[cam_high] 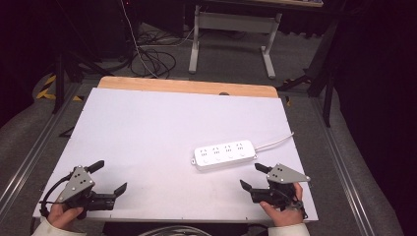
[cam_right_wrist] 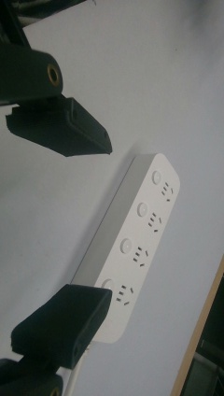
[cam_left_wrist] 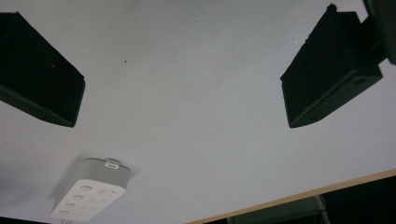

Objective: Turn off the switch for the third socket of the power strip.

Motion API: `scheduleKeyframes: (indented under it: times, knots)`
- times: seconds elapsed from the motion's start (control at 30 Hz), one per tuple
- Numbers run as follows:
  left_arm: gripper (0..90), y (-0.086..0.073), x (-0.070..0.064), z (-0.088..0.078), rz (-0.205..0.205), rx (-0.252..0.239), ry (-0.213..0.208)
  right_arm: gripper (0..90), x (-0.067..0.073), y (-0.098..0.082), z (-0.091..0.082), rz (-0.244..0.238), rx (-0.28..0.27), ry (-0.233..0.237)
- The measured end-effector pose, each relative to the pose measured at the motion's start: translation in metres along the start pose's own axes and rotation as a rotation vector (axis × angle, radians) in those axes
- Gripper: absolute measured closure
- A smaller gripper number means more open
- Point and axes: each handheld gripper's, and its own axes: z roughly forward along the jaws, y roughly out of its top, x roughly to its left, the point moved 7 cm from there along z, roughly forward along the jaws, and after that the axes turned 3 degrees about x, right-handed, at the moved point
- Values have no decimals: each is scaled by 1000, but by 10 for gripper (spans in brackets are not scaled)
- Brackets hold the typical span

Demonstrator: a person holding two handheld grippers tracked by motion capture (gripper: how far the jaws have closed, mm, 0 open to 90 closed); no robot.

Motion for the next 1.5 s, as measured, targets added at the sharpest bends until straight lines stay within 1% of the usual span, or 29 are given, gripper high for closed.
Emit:
scheduleKeyframes:
  times: [0.03,0.1,0.13,0.17,0.23,0.27,0.3,0.33,0.43,0.47,0.57,0.67,0.73,0.77,0.87,1.0,1.17,1.2,1.3,1.4,1.5]
  knots:
    - [1,0,0,0,1,2,1,290,0,3,-1,-10,9,-3]
    - [1,0,0,0,1,2,0,300,0,5,-1,-10,13,-3]
    - [1,0,0,0,0,2,0,313,0,6,-2,-8,14,0]
    - [1,0,-1,0,-9,0,-2,323,0,8,-2,-7,13,5]
    - [1,0,-1,0,-8,3,-3,341,-3,15,-4,1,14,9]
    - [1,0,-1,1,-8,3,-3,341,-3,15,-4,1,14,9]
    - [1,0,-1,1,-7,4,-2,354,-4,21,-5,10,6,20]
    - [1,0,-1,1,-6,5,-3,354,-4,21,-5,10,6,20]
    - [1,0,0,1,0,7,-2,365,-6,30,-4,12,9,25]
    - [1,0,0,1,0,7,-2,371,-7,36,-3,8,18,25]
    - [1,0,0,1,2,9,-2,374,-8,42,-1,13,24,26]
    - [1,0,0,1,2,10,-2,384,-9,52,4,13,27,38]
    - [1,0,0,1,2,10,-3,387,-9,55,5,9,31,39]
    - [1,-1,0,1,2,11,-3,394,-10,59,7,3,40,35]
    - [1,-1,0,1,4,13,-3,399,-10,64,10,5,49,36]
    - [1,-1,0,1,4,13,-3,409,-11,74,19,-10,65,37]
    - [1,-1,0,1,3,12,-4,422,-12,80,25,-7,70,43]
    - [2,-1,0,1,3,14,-4,429,-12,83,29,-5,73,50]
    - [1,-1,0,1,4,12,-5,436,-13,85,31,4,76,59]
    - [2,0,0,1,10,12,-6,441,-14,89,36,6,75,64]
    - [1,0,0,1,7,12,-6,446,-15,93,40,2,79,66]
